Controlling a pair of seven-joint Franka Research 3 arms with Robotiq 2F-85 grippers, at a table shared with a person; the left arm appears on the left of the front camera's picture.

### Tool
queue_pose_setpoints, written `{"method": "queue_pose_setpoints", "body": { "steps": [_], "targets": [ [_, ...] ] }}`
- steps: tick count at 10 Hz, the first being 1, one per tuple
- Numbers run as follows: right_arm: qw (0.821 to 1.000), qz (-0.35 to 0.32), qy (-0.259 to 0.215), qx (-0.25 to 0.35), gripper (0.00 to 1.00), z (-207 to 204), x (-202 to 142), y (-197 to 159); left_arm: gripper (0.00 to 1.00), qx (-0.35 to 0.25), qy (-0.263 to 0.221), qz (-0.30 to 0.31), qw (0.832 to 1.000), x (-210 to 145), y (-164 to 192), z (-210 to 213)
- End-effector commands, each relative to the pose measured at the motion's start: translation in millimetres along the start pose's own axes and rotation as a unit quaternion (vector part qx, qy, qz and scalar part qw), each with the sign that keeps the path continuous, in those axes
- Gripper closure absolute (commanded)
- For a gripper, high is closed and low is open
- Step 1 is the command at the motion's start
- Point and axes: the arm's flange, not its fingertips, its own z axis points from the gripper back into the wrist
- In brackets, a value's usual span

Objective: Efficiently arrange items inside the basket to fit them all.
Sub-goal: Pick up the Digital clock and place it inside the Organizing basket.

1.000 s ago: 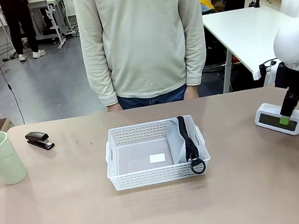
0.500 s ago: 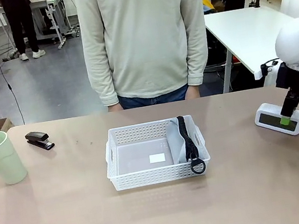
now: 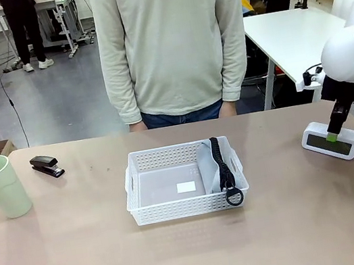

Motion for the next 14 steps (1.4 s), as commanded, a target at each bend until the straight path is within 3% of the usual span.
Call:
{"method": "queue_pose_setpoints", "body": {
  "steps": [1, 6, 14],
  "targets": [
    [1.000, 0.012, 0.006, -0.004, 0.00, -13, 6, -11, 0.00, -0.013, -0.003, -0.011, 1.000, 1, -1, -1],
    [0.999, -0.002, 0.040, 0.032, 0.00, -55, 17, -28, 0.00, -0.013, -0.003, -0.011, 1.000, 1, -1, -1],
    [0.998, 0.019, 0.045, 0.050, 0.00, -67, 13, -29, 0.00, -0.013, -0.003, -0.011, 1.000, 1, -1, -1]
  ]
}}
